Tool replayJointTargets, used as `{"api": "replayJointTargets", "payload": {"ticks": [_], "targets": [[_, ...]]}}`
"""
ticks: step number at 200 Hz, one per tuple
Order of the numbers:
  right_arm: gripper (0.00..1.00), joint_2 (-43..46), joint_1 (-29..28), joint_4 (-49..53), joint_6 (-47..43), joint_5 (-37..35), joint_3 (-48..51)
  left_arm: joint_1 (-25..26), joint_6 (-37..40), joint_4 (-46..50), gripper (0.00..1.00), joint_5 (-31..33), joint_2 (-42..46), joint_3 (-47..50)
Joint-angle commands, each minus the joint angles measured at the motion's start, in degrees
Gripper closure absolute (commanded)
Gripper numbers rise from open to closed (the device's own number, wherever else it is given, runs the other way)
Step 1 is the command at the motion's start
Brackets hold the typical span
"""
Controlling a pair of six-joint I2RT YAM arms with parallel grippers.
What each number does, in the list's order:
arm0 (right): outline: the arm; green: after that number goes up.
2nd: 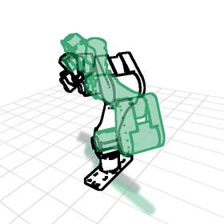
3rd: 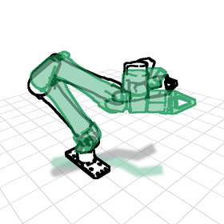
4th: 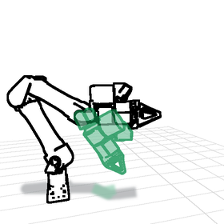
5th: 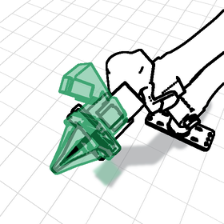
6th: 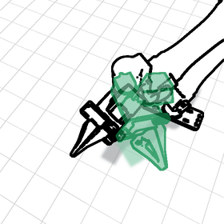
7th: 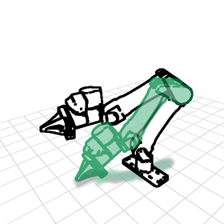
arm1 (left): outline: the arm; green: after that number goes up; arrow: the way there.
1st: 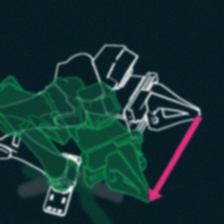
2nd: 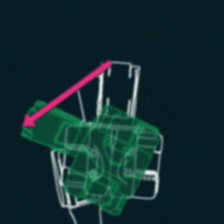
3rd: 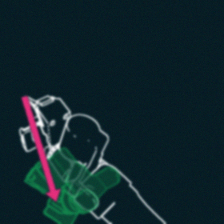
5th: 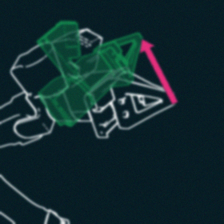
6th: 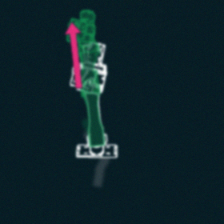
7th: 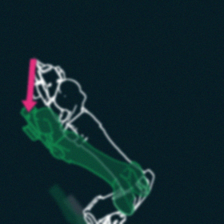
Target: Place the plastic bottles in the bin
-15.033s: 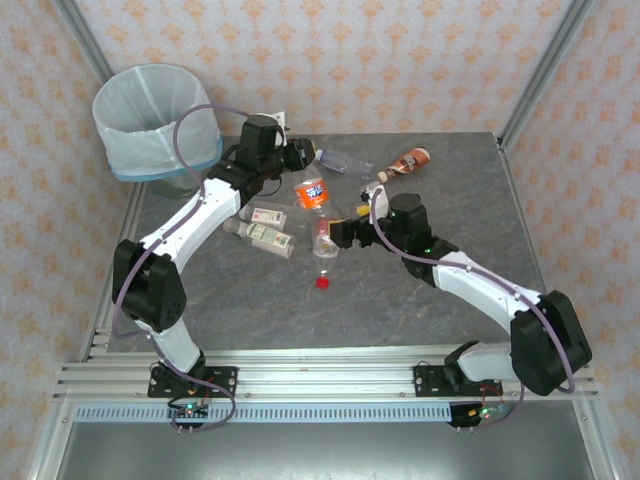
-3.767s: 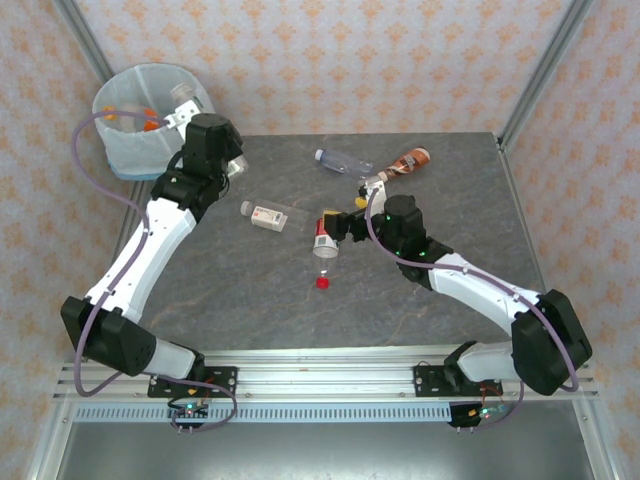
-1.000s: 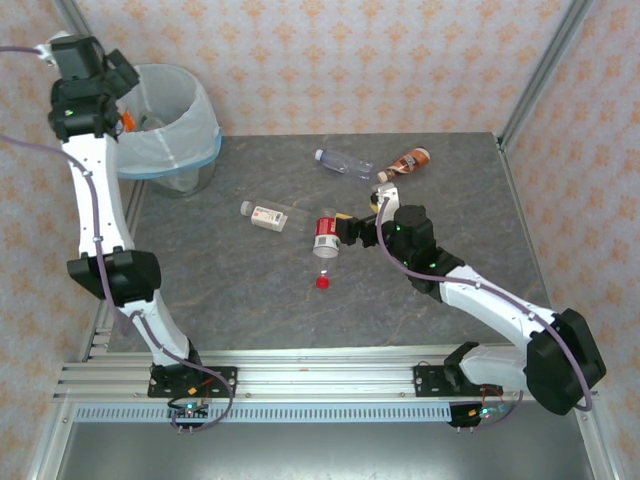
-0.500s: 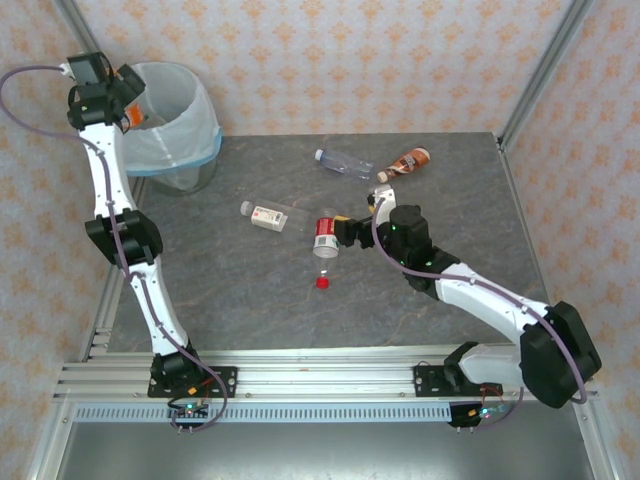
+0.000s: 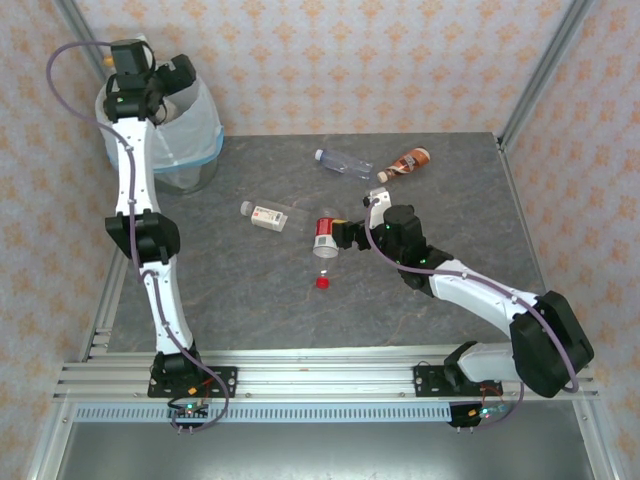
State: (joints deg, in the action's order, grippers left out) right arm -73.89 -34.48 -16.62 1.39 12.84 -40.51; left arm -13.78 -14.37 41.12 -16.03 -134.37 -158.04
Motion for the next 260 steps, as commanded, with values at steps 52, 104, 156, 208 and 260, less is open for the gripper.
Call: {"api": "replayJointTargets", "payload": {"ticks": [52,104,156,208,260], "targets": [[0.01,-0.3,-0.21,-1.31,0.79,-1.14,-1.76,-2.18,-0.11,-0.15,0.0,12.47,6.5,4.83],[0.01,-1.93,-0.15,-2.1,1.72,-1.47,-1.67,-4.24,-2.97,-1.9,0.0,10.63,4.65,4.04],[0.01,-2.76,3.81,1.53,10.21,-5.54,-3.71,-1.16,0.49,4.12,0.0,0.34,8.39,6.99],[0.01,-7.24,12.74,13.14,16.0,-5.54,-8.84,3.47,-2.22,-12.06,0.0,-1.3,29.55,37.51],[0.01,-13.96,17.46,18.85,25.55,-10.43,-14.1,6.51,-12.74,-26.86,0.0,-3.07,47.32,66.5]]}}
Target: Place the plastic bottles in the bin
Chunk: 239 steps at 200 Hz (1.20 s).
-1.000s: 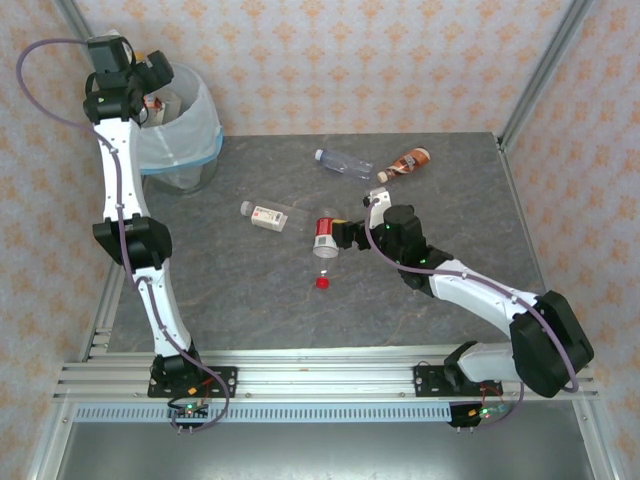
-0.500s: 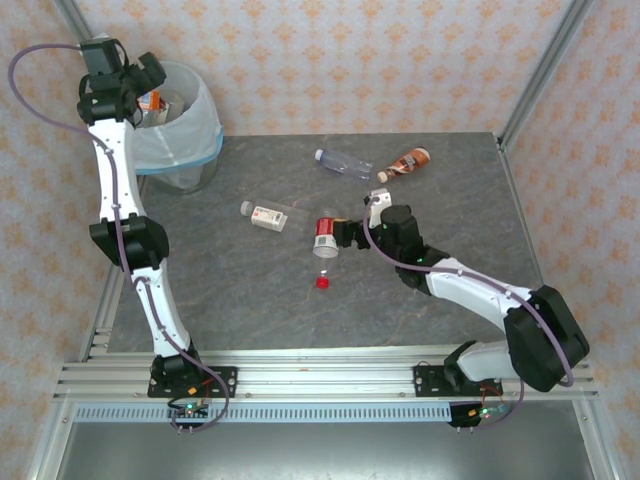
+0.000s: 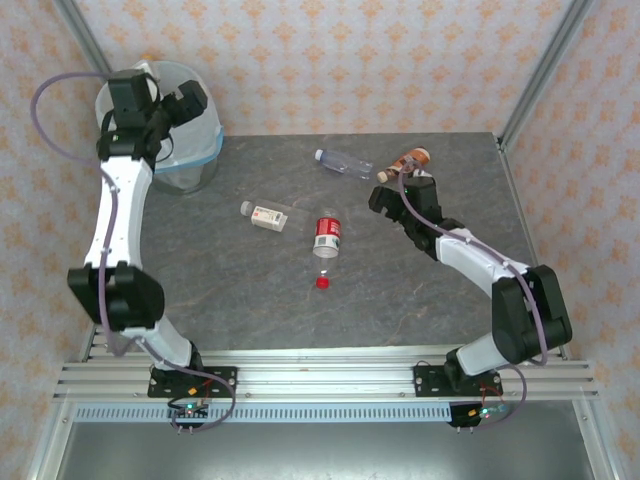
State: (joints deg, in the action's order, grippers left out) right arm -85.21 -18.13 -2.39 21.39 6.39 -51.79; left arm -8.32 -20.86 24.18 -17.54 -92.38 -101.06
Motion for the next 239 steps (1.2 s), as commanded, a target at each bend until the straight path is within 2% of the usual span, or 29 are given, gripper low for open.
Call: {"api": "replayJointTargets", "payload": {"ticks": [1,20,45,72,122,239], "targets": [[0.01,-2.79,1.18,4.74,5.62,-4.09,-2.94,1.08,-6.4,-10.02,0.0,-1.59,5.53,9.94],[0.01,-5.62,1.78,7.04,5.92,-5.83,-5.78,2.34,-8.98,-12.54,0.0,-2.48,10.23,16.86],[0.01,-9.93,2.33,8.75,6.5,-6.26,-10.23,4.42,-11.46,-13.56,0.0,0.21,15.76,24.14],[0.01,-15.81,3.16,12.0,10.2,-6.47,-16.95,5.86,-13.15,-14.34,0.0,-2.3,18.62,29.58],[0.02,-28.98,5.04,19.08,12.25,-6.92,-32.94,8.05,-11.46,-11.29,0.0,-0.26,19.94,33.22],[0.03,-46.38,5.65,26.58,13.93,-9.67,-54.31,8.12,-12.19,-9.73,0.0,3.53,19.4,34.35]]}}
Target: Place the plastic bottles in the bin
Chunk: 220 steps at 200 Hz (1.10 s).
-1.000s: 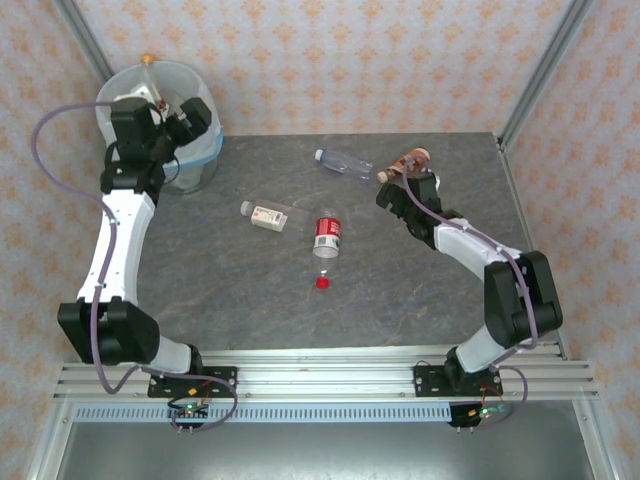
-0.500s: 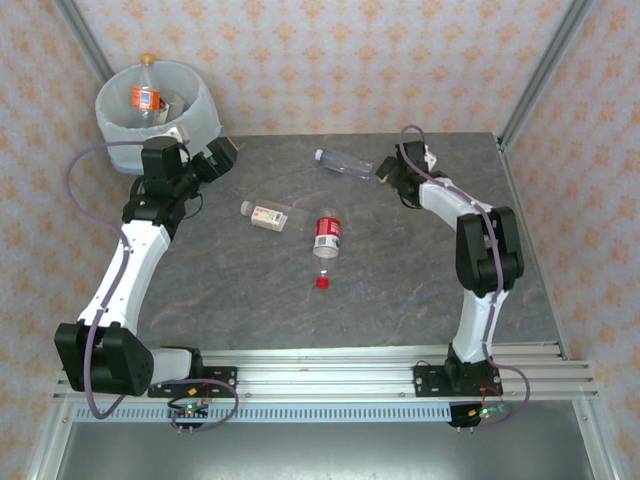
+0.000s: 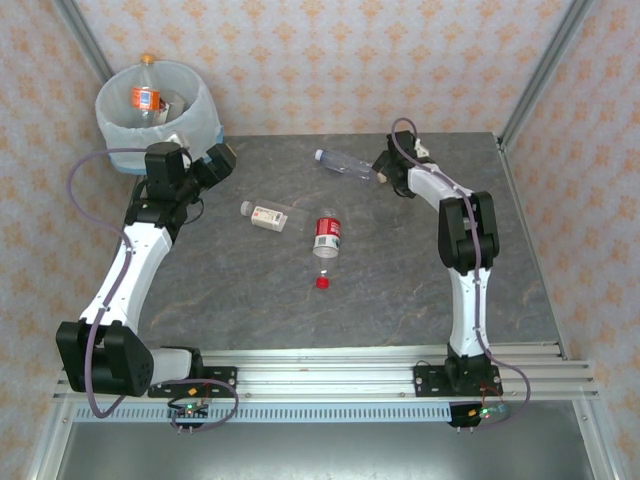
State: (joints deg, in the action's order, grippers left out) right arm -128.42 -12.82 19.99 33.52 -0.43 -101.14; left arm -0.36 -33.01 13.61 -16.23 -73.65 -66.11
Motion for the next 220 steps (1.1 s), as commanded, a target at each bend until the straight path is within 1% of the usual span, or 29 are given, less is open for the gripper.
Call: {"api": "replayJointTargets", "payload": {"ticks": [1,21,53,94,116,131,148,160,187,220], "targets": [[0.03,-3.25,0.34,4.28,1.85,-2.97,-5.08,0.13,-0.03,0.83,0.0,2.24,0.64,-0.65],[0.05,-5.84,0.36,6.19,3.02,-4.64,-8.81,0.18,-0.16,1.04,0.0,2.46,0.64,-0.56],[0.07,-9.04,0.34,8.1,4.45,-4.33,-13.07,0.18,0.49,2.36,0.0,4.01,1.08,-0.58],[0.13,-11.69,0.34,12.44,4.5,-4.9,-16.98,0.17,1.02,3.62,0.0,5.56,1.26,-0.6],[0.15,-11.46,0.32,13.71,2.54,-3.71,-16.1,0.17,1.72,4.96,0.0,7.24,1.18,-1.06],[0.17,-10.88,0.25,14.88,0.37,-4.4,-15.17,0.13,2.07,5.72,0.0,8.78,1.33,-1.16],[0.22,-9.35,0.28,15.16,-1.59,-5.5,-12.79,0.18,2.08,6.07,0.0,9.11,1.52,-1.18],[0.25,-7.48,0.25,14.27,-2.25,-5.81,-9.7,0.14,2.08,6.33,0.0,9.34,1.57,-1.17],[0.34,-2.74,0.34,8.68,-2.28,-6.31,-1.43,0.18,2.08,6.3,0.0,10.11,1.67,-0.46],[0.4,-2.69,0.54,8.22,-4.67,-7.21,-0.8,0.16,1.81,6.43,0.0,9.9,0.93,-0.76]]}}
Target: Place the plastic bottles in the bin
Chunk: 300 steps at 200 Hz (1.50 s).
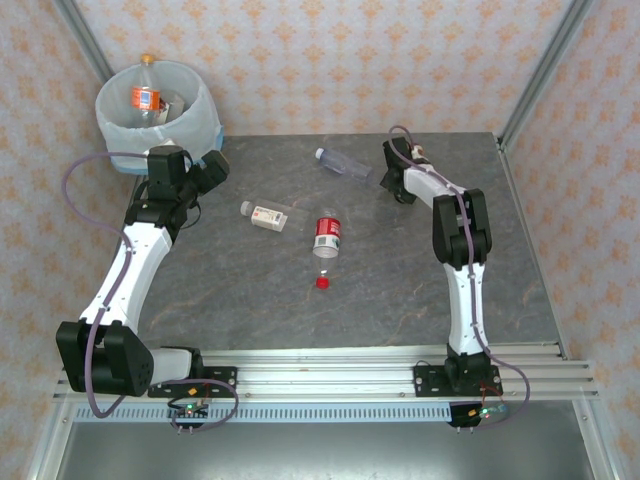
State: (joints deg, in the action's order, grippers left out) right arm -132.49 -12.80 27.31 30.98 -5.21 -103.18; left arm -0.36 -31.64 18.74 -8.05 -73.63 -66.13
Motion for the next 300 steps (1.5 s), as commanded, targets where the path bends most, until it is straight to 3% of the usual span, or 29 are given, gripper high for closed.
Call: {"api": "replayJointTargets", "payload": {"ticks": [1,26,89,141,196,248,300], "targets": [[0.41,1.41,0.5,0.94,-2.23,-2.51,1.23,0.17,0.44,1.34,0.0,1.73,0.93,-0.79],[0.42,0.59,0.95,0.52,-4.21,-4.04,1.22,0.15,0.44,1.65,0.0,1.84,1.07,-0.86],[0.53,-0.47,2.52,-1.13,-11.54,3.48,0.98,0.18,0.53,2.3,0.0,2.69,1.62,-0.48],[0.72,1.86,2.51,-2.5,-15.32,3.43,3.27,0.15,0.09,2.26,0.0,2.16,1.65,-0.58],[1.0,15.36,2.52,-13.4,-16.06,4.33,20.18,0.23,0.11,-2.93,0.0,-4.38,2.26,1.48],[1.0,30.51,2.53,-25.39,-13.44,8.01,38.46,1.15,-1.47,-4.18,0.0,-5.52,0.7,1.38],[1.0,43.41,2.13,-37.69,-14.06,18.82,52.86,2.08,-3.71,-4.45,0.0,-8.12,-2.68,-0.08]]}}
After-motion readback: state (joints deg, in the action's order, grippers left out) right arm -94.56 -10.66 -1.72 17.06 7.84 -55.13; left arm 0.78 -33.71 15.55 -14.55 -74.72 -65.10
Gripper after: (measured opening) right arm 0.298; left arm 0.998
